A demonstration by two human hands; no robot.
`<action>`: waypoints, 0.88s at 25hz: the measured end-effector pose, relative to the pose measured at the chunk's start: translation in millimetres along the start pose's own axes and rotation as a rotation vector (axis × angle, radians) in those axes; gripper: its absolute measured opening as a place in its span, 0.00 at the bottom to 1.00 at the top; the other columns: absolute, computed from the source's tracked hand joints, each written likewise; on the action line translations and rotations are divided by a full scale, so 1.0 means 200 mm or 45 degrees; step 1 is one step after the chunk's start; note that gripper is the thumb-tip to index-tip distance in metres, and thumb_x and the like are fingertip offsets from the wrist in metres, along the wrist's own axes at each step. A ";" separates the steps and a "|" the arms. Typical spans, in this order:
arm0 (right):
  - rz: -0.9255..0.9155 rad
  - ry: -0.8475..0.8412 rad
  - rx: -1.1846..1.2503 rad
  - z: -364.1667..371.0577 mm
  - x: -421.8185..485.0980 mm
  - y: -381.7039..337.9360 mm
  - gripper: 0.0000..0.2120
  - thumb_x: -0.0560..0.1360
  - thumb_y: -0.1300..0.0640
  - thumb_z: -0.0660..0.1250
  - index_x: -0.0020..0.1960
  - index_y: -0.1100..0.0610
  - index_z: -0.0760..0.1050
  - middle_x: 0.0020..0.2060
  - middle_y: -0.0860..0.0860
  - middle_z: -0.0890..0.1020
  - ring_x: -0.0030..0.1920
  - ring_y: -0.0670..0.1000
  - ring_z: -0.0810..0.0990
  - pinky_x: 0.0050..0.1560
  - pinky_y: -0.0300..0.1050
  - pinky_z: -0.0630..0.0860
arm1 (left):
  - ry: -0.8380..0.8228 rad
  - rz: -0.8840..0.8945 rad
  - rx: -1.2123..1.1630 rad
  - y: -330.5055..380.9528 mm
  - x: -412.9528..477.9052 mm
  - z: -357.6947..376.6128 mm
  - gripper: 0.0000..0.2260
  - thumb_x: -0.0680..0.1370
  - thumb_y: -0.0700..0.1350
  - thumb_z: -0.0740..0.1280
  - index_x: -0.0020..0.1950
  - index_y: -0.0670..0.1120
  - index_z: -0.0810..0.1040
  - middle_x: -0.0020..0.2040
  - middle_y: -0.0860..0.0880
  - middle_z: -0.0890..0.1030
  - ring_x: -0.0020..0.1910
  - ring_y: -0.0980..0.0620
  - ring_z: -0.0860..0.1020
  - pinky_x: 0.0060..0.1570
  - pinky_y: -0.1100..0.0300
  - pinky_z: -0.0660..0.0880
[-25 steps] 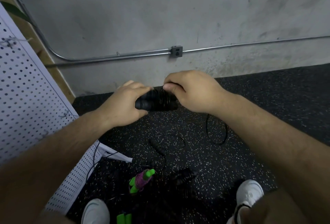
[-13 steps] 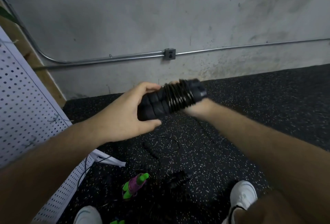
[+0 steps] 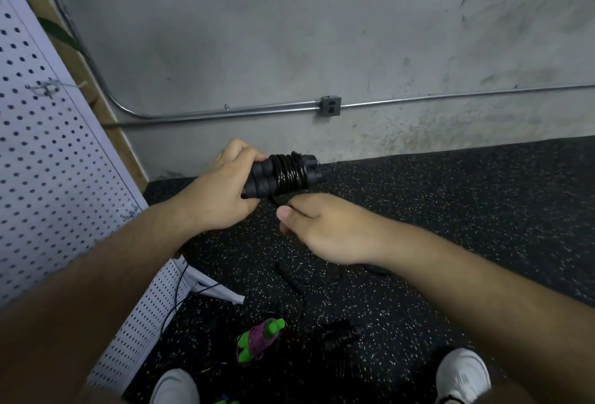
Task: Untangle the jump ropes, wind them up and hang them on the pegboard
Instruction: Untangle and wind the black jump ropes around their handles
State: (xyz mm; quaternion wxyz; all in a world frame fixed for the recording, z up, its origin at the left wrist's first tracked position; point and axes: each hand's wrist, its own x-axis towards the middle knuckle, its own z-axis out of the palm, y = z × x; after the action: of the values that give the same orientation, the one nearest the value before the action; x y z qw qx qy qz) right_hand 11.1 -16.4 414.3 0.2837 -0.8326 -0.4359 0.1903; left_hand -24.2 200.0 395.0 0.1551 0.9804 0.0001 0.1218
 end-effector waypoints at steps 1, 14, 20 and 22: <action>0.009 -0.021 -0.075 -0.05 -0.03 -0.03 0.18 0.85 0.47 0.55 0.52 0.57 0.78 0.34 0.48 0.77 0.33 0.47 0.75 0.33 0.45 0.71 | -0.007 0.008 -0.003 0.00 0.00 0.00 0.26 0.73 0.40 0.73 0.69 0.47 0.69 0.60 0.52 0.66 0.61 0.52 0.69 0.65 0.52 0.70; -0.200 0.372 -0.431 -0.36 0.04 0.13 0.07 0.79 0.41 0.65 0.46 0.40 0.79 0.44 0.43 0.84 0.46 0.46 0.81 0.52 0.49 0.78 | -0.231 0.332 -0.246 0.29 -0.17 -0.11 0.26 0.69 0.35 0.71 0.63 0.52 0.68 0.58 0.56 0.67 0.60 0.54 0.71 0.60 0.50 0.73; 0.105 0.206 0.300 -0.07 0.05 0.03 0.14 0.85 0.61 0.55 0.41 0.52 0.69 0.31 0.51 0.73 0.26 0.41 0.75 0.32 0.39 0.73 | 0.110 0.119 -0.369 0.29 -0.15 -0.10 0.37 0.78 0.51 0.70 0.79 0.57 0.49 0.66 0.55 0.63 0.63 0.56 0.71 0.65 0.55 0.72; 0.093 0.132 0.379 0.11 0.12 -0.03 0.11 0.86 0.56 0.53 0.47 0.53 0.69 0.34 0.54 0.75 0.29 0.49 0.77 0.29 0.42 0.76 | 0.110 -0.030 -0.210 0.20 -0.09 -0.04 0.35 0.80 0.57 0.66 0.81 0.52 0.51 0.67 0.54 0.60 0.66 0.51 0.70 0.70 0.49 0.69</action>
State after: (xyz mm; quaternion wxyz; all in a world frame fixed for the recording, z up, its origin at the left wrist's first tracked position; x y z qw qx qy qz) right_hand 7.8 12.1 400.2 0.4189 -0.8055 -0.3570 0.2198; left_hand -45.4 163.2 410.8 0.2366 0.9580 0.0083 0.1618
